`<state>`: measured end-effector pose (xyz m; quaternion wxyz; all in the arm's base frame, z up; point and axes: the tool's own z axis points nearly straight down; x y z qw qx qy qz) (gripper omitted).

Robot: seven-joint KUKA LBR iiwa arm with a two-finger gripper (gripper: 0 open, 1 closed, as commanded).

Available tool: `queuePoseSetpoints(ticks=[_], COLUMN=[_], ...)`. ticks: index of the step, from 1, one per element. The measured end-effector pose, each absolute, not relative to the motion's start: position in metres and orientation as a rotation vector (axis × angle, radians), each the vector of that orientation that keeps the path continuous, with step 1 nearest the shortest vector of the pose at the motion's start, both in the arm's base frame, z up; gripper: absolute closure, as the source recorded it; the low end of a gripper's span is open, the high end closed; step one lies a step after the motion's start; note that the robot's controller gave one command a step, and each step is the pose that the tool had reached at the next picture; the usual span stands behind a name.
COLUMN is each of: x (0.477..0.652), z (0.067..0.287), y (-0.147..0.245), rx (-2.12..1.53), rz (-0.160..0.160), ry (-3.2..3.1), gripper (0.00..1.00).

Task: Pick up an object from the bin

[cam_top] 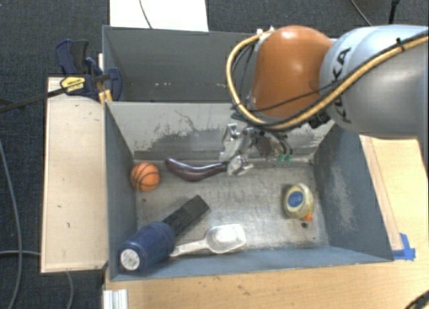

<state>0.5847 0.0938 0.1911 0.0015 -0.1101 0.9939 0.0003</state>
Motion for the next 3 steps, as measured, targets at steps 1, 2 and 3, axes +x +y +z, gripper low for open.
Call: queuePoseSetpoints(ticks=[1, 2, 3], x=[0.585, 0.57, 0.569], z=[0.191, 0.295, 0.294], y=[0.094, 0.06, 0.06], rx=[-0.345, -0.843, -0.844], rz=[0.001, -0.002, -0.001], ry=[3.12, 3.018, 3.019], gripper=[1.0, 1.0, 1.0])
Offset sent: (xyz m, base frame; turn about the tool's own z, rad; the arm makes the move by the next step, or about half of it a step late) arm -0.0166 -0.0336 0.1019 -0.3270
